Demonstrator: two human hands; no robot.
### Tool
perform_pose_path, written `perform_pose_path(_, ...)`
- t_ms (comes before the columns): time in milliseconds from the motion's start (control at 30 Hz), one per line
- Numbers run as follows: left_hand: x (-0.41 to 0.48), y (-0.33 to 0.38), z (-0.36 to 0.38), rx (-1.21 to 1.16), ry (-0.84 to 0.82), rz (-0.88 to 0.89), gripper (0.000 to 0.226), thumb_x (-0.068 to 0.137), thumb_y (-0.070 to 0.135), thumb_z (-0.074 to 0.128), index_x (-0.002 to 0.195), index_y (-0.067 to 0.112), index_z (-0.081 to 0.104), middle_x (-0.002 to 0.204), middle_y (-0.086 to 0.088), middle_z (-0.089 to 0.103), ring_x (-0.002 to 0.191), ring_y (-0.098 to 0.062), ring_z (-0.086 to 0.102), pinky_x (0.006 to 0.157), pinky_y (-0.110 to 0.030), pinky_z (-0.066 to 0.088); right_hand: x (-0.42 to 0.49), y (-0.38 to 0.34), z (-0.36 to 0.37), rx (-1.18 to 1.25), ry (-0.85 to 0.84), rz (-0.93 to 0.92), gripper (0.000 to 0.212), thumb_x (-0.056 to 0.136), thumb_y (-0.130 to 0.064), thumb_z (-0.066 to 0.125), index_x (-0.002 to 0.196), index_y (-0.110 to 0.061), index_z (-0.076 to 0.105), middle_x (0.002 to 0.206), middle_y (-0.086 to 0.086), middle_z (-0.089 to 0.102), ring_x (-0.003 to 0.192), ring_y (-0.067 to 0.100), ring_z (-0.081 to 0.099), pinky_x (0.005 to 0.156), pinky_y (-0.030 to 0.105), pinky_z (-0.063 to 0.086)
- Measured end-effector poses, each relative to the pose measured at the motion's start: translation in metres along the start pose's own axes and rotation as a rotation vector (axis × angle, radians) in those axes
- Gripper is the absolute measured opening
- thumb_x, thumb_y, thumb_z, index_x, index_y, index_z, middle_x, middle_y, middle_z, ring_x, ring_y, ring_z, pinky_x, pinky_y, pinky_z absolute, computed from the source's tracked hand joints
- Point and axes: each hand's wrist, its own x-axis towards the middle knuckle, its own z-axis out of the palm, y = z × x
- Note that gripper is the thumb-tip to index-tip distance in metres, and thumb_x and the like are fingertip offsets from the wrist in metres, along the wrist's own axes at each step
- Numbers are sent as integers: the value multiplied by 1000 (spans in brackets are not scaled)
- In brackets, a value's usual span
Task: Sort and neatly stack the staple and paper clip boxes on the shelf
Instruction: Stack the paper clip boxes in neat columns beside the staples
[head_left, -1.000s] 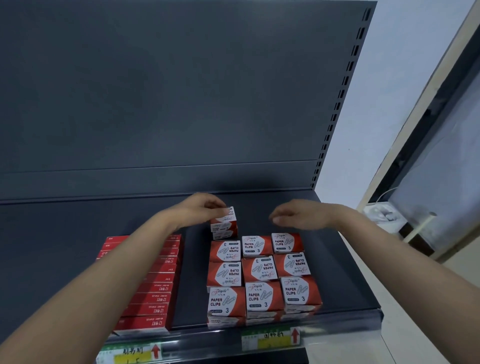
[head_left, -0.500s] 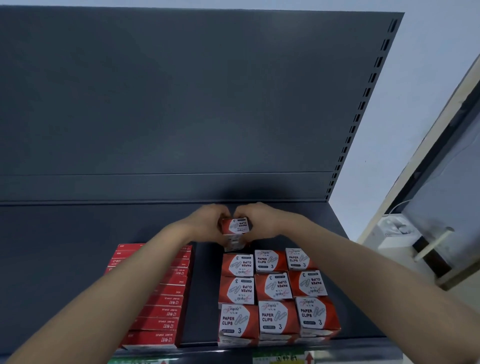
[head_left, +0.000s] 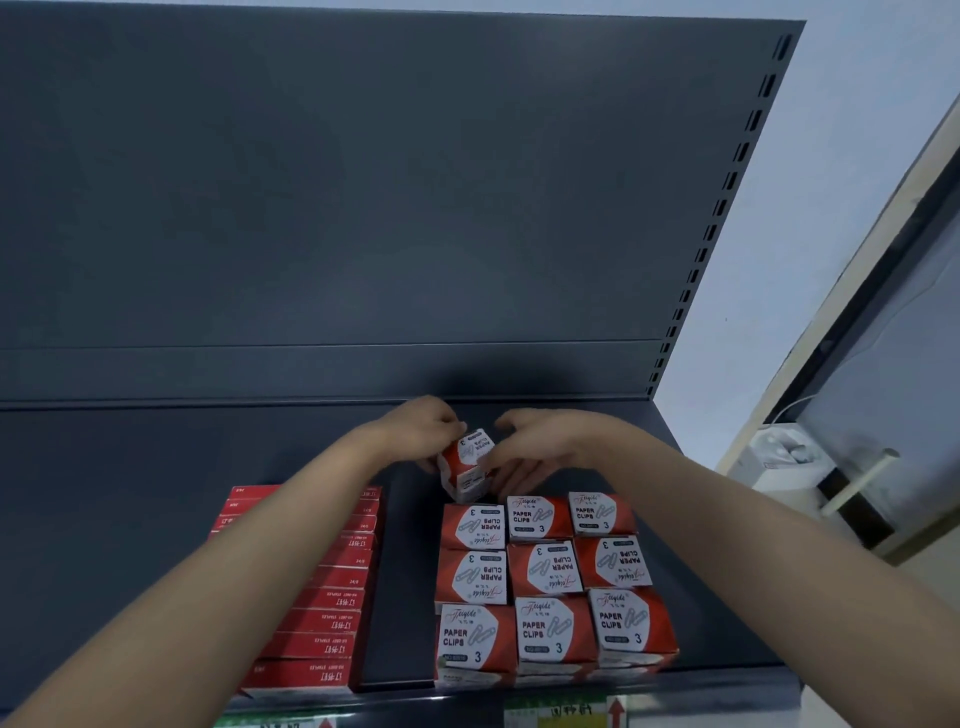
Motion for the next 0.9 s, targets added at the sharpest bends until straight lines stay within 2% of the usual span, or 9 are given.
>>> perform_pose_path(67,-5,0,1,-21,-46,-40,29,98,14,38,113,-2,57,106,-21,67,71,-17,64,58,-22,55,6,0,1,128,67,-26,68,91,-8,58,146,-5,16,119,25,62,102,31,65,85,36,55)
perform_pose_path(167,-11,-2,0,-55,-107,-90,29,98,13,38,116,-2,54,107,-24,67,68,-22,66,64,-27,56,16,2,-2,175,116,-61,67,91,-9,58,146,-8,20,123,20,60,98,26,64,88,36,53)
perform_pose_path(267,-11,-7,-7,113,78,-50,33,96,28,46,103,1,63,98,-17,68,82,-26,65,74,-33,54,20,3,0,5,104,-77,63,89,-15,62,144,-12,30,131,12,55,111,23,59,96,36,50)
perform_pose_path(333,-10,-9,-9,144,148,-3,35,94,33,49,102,4,67,99,-12,68,92,-23,63,82,-33,49,20,1,4,-163,114,-98,54,90,-18,60,139,-13,39,134,8,53,117,21,55,100,36,48)
perform_pose_path(400,-12,-7,-5,93,89,19,32,94,30,51,105,5,67,105,-13,68,95,-22,63,85,-35,49,21,-2,7,-245,122,-140,48,92,-16,56,137,-11,42,136,8,52,122,22,51,105,38,43)
perform_pose_path(433,-12,-6,-3,90,54,9,30,93,28,52,104,4,67,104,-15,68,91,-21,63,82,-34,50,22,-4,8,-258,124,-158,46,93,-13,54,137,-10,42,138,9,50,124,23,49,106,38,41)
perform_pose_path(533,-16,-3,1,81,-30,-62,24,93,25,53,96,3,63,92,-16,69,82,-25,69,77,-33,58,21,-5,9,-299,110,-180,43,95,-10,50,137,-8,41,138,10,50,125,23,48,106,35,40)
perform_pose_path(700,-18,-3,0,164,34,-81,37,92,33,53,96,-1,67,89,-15,67,82,-24,63,83,-37,54,18,-3,5,-416,93,-194,30,98,-18,46,123,-8,57,124,9,60,103,15,54,94,31,42)
perform_pose_path(900,-26,2,6,51,-115,-128,25,94,21,53,106,2,62,105,-13,66,89,-18,64,76,-24,55,8,-2,8,-470,0,-215,28,98,-20,46,122,-10,57,119,8,63,103,18,59,96,34,47)
